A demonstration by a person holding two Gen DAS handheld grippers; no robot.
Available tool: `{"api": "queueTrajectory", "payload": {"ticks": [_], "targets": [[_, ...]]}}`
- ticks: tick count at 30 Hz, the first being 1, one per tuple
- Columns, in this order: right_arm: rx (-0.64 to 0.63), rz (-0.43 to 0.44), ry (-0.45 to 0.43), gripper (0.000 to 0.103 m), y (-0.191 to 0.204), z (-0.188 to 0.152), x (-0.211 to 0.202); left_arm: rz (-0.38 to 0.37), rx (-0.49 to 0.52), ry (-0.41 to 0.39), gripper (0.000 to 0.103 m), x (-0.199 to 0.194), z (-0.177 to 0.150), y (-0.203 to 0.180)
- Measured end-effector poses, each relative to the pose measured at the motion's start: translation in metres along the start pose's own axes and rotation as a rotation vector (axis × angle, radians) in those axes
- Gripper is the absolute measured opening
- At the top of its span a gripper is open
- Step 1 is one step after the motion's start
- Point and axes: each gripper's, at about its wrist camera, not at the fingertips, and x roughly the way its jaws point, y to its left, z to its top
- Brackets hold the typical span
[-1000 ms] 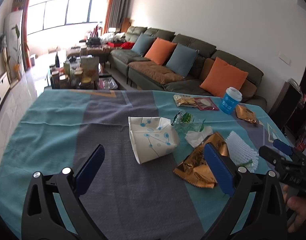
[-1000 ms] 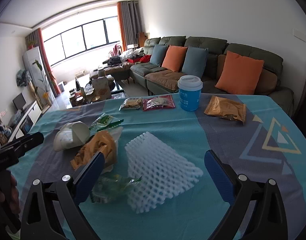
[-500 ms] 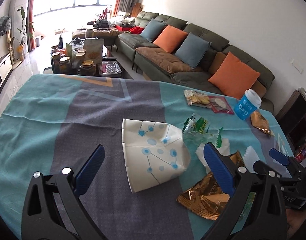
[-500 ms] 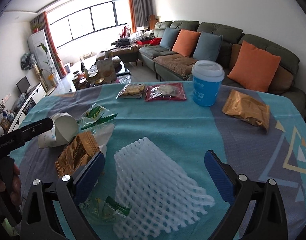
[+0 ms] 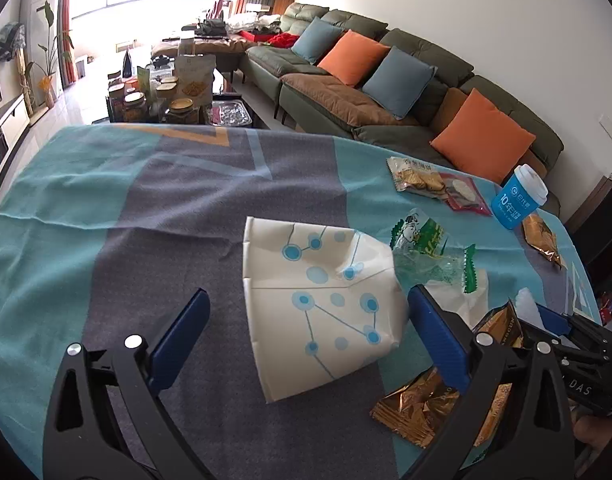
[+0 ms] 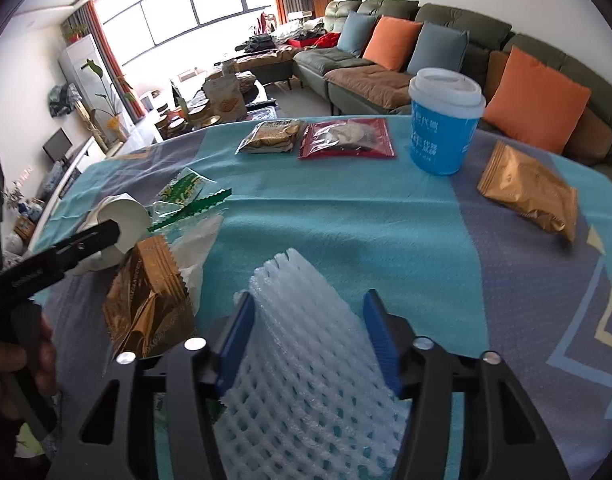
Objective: Collect trash
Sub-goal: 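Grasp the white foam net with the right tool while the left tool grasps the paper cup, then carry the paper cup and foam net to the teal bin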
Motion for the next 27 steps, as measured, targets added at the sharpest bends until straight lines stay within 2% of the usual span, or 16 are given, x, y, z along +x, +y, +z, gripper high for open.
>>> {"api": "queueTrajectory", "payload": {"ticks": [2, 3, 5, 8, 19, 27], "targets": [[-0.006, 0.013, 0.0, 0.037, 0.001, -0.001, -0.001, -0.009, 0.0, 0.01, 0.086, 0.003, 0.0, -0.001], [-0.008, 0.02, 0.001, 0.034, 0.002, -0.001, -0.001, -0.006, 0.003, 0.011, 0.081, 0.004, -0.001, -0.001], [-0.014, 0.032, 0.002, 0.026, 0.004, 0.0, -0.001, -0.016, 0.004, 0.005, 0.081, 0.004, -0.002, -0.001], [-0.011, 0.045, -0.014, 0.021, 0.004, 0.001, -0.005, -0.033, 0.009, -0.008, 0.081, 0.001, -0.002, -0.001], [0.026, 0.027, -0.117, 0.02, -0.009, 0.003, -0.03, -0.039, 0.071, -0.096, 0.08, -0.026, 0.002, -0.008], [0.046, -0.003, -0.181, 0.02, -0.015, 0.001, -0.056, -0.039, 0.084, -0.165, 0.08, -0.065, 0.001, -0.003]]}}
